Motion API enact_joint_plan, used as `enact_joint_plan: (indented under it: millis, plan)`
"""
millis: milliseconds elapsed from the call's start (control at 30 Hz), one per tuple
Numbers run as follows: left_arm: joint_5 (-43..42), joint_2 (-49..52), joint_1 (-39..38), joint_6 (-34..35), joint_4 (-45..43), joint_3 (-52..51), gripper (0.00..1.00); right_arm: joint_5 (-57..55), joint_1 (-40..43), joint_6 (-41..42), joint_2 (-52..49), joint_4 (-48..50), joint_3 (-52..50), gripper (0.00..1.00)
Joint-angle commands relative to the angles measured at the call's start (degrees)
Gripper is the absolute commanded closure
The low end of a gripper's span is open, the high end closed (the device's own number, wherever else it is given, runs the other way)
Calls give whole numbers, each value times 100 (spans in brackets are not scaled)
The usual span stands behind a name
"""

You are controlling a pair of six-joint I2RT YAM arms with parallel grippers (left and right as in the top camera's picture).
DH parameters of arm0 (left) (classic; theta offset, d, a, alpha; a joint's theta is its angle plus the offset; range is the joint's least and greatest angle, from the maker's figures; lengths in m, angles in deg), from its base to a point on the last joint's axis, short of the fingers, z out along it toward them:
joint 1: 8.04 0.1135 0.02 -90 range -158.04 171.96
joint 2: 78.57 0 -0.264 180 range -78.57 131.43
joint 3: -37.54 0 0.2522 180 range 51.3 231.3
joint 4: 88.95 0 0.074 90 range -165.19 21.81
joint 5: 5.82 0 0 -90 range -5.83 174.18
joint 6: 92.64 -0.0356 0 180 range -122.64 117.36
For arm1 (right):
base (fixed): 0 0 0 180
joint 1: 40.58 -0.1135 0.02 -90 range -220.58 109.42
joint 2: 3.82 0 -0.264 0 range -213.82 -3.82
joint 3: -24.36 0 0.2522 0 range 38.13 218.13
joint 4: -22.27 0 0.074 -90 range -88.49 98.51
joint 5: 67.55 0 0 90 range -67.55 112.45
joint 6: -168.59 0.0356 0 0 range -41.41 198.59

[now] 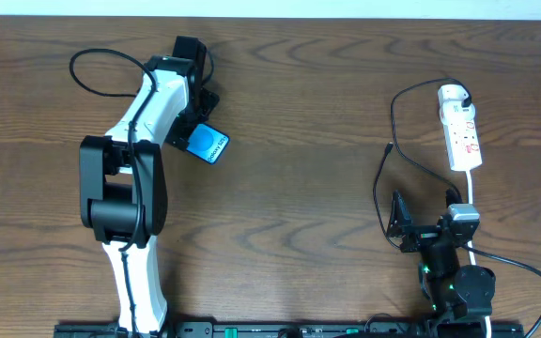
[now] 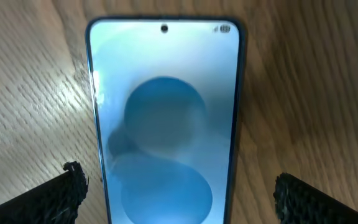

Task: Plug charger to phone and switch on socket
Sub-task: 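Lower the left gripper and grasp the phone's top edge, then lift the phone with the left gripper and tilt it upright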

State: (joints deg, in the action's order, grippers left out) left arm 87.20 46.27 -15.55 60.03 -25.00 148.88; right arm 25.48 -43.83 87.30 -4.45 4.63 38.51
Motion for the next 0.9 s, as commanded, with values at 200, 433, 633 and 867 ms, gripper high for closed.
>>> enact_joint_plan:
  millis: [200,433,633,867]
  plan:
    - [186,234,107,-378,-15,-28,2,28,-13,46,24,-22,-9,1]
    - [-155,463,105,-372,-83,-28,2,28,-13,46,24,-22,-7,1]
    - [-157,485,107,-372,17,-31,2,28,-13,46,24,-22,-9,1]
    - [-157,485,101,-372,35,-39,2,28,-13,46,24,-22,-9,1]
